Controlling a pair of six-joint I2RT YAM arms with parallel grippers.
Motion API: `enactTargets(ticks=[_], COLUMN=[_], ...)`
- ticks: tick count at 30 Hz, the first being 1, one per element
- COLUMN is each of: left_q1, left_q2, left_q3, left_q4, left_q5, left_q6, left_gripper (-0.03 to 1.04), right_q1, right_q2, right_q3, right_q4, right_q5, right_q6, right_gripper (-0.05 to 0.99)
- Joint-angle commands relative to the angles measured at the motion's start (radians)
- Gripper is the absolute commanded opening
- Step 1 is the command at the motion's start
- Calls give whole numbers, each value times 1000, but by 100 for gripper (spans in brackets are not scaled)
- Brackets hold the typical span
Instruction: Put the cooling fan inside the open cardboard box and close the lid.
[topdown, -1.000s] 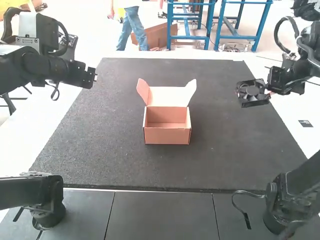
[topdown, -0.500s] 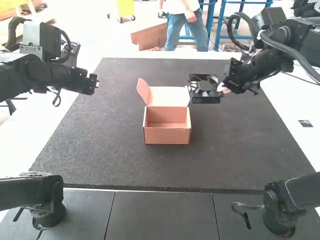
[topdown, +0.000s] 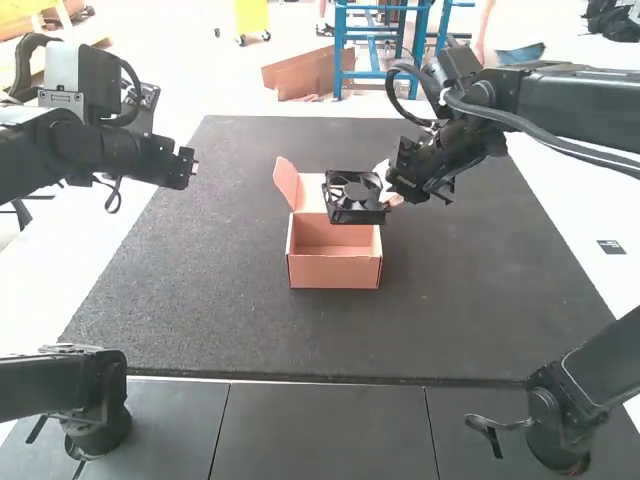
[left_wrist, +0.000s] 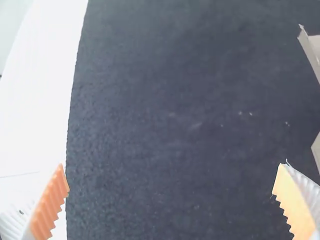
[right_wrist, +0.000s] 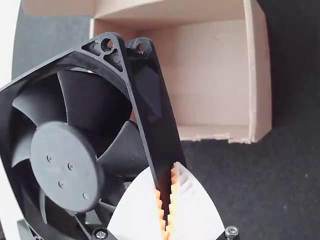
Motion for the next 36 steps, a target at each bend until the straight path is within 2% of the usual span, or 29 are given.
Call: enactTargets(ticks=[1, 10, 15, 25, 28, 29, 30, 31, 32, 34, 35, 36], left_q1=[0, 0, 0, 5, 2, 0, 0, 0, 0, 0, 0, 0], left_q2=[-33, -44, -44, -47, -48, -47, -48, -48, -47, -44, -42, -39], left_q3=[13, -1, -1, 4, 4, 4, 2, 1, -1, -4, -8, -13], left_q4=[7, 9, 18, 4, 3, 4, 7, 13, 19, 35, 46, 56], left_q5=[16, 17, 17, 16, 17, 17, 17, 17, 17, 20, 20, 22], left_q6=[-8, -30, -34, -36, -36, -36, -37, -37, -37, -37, -37, -39], left_gripper=[97, 97, 97, 97, 97, 97, 97, 97, 97, 97, 97, 97], right_q1=[14, 46, 68, 68, 68, 66, 62, 60, 60, 59, 57, 57], right_q2=[66, 239, 308, 430, 442, 445, 445, 445, 445, 442, 437, 430], right_q3=[64, 118, 130, 58, 57, 58, 66, 78, 97, 138, 159, 184], right_q4=[36, 120, 148, 234, 246, 263, 268, 266, 262, 217, 194, 170], right_q5=[-6, -5, 29, 221, 209, 182, 146, 123, 106, 54, 26, -6], right_q6=[39, 62, 59, -24, -18, -18, -19, -25, -36, -50, -53, -65], right_gripper=[-1, -1, -1, -1, -1, -1, 3, 14, 30, 71, 87, 92])
